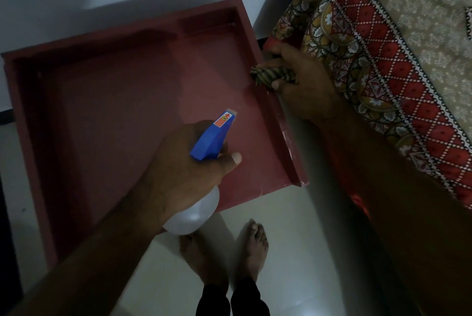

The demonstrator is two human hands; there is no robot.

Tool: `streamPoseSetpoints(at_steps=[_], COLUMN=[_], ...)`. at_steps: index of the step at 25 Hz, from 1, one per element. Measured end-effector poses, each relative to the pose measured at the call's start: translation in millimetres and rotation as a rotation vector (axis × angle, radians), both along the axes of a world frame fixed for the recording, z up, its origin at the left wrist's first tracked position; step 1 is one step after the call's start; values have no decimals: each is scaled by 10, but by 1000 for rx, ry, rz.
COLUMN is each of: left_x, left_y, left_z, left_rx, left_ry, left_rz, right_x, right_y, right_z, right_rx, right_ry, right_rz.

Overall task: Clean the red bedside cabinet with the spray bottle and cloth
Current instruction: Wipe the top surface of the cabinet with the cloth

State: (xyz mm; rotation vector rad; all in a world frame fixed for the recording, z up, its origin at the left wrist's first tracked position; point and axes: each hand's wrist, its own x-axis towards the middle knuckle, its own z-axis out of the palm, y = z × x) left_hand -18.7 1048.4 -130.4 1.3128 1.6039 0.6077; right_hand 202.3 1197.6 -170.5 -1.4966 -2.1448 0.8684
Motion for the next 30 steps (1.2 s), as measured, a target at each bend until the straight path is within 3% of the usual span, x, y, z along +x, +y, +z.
streamPoseSetpoints(at_steps=[6, 12, 17, 22, 27, 30], left_x=[27, 75, 89, 109, 95, 84], left_y=[-17, 5, 5, -4, 4, 9], left_z=[24, 56, 63, 36, 53, 45], left_rx=[-6, -14, -29, -46, -43, -44], left_ry=[7, -19, -14, -15, -24, -30], left_rz=[19, -6, -9, -37, -46, -61], right_x=[252, 137, 356, 240, 482, 443], right_y=[-371, -79, -474, -210, -755, -710], right_z=[0, -7, -81, -66, -56, -72], right_rx=[-36, -64, -241, -192, -147, -150], right_ry=[-22, 19, 105, 129, -13, 2], right_rz=[35, 54, 8, 0, -11, -34])
